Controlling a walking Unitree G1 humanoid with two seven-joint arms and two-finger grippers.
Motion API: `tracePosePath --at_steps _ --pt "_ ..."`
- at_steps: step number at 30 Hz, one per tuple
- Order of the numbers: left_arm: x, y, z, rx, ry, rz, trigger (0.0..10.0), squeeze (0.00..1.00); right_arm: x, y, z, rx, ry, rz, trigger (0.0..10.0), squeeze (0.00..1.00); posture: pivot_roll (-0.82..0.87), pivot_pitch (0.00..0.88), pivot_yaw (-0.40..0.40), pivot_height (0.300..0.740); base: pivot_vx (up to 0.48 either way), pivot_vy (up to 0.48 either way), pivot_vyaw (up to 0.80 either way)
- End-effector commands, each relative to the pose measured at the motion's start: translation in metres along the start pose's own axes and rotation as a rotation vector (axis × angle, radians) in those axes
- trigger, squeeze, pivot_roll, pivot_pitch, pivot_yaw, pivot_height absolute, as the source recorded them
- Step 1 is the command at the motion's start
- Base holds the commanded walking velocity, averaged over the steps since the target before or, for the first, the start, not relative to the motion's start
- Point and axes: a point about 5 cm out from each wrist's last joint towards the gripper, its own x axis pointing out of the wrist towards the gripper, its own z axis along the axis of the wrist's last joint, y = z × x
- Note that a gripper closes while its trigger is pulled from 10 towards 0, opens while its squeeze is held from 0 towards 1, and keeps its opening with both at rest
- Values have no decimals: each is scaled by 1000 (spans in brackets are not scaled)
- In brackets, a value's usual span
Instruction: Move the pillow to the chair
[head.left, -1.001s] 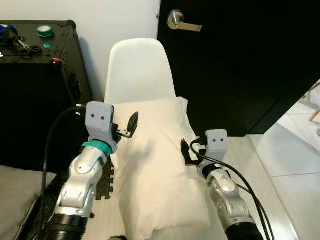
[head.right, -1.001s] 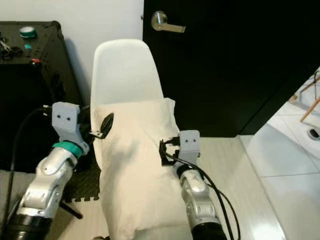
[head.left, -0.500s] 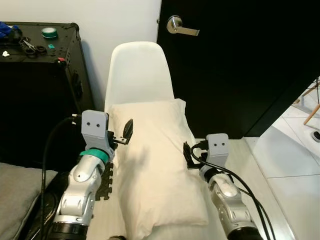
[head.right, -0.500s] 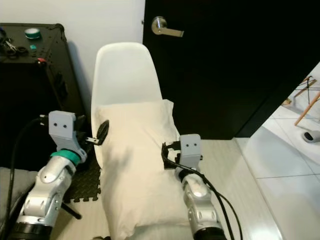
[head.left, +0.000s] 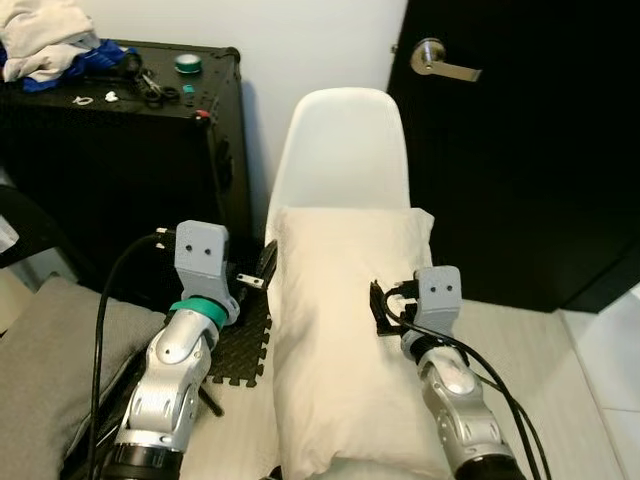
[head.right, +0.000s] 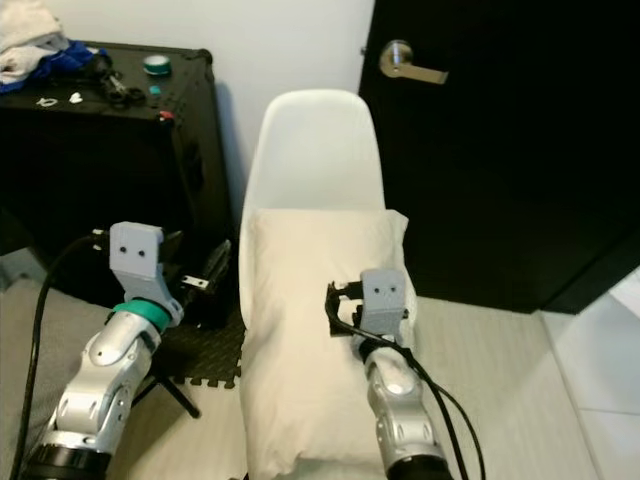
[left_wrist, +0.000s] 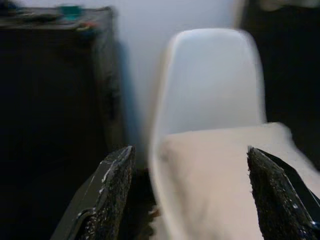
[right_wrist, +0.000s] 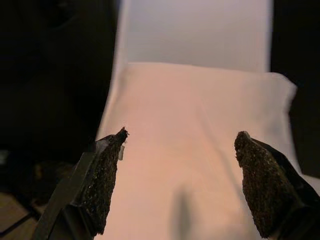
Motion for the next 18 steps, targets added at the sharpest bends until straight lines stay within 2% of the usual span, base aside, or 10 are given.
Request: tracePosePath --at_steps 1,18 --pt "-1 0 -4 0 19 4 10000 0 -1 1 -3 -2 8 0 10000 0 60 0 37 740 0 0 800" --pt "-1 1 -8 14 46 4 10000 0 0 1 -5 6 14 -7 10000 0 61 0 39 740 0 0 800"
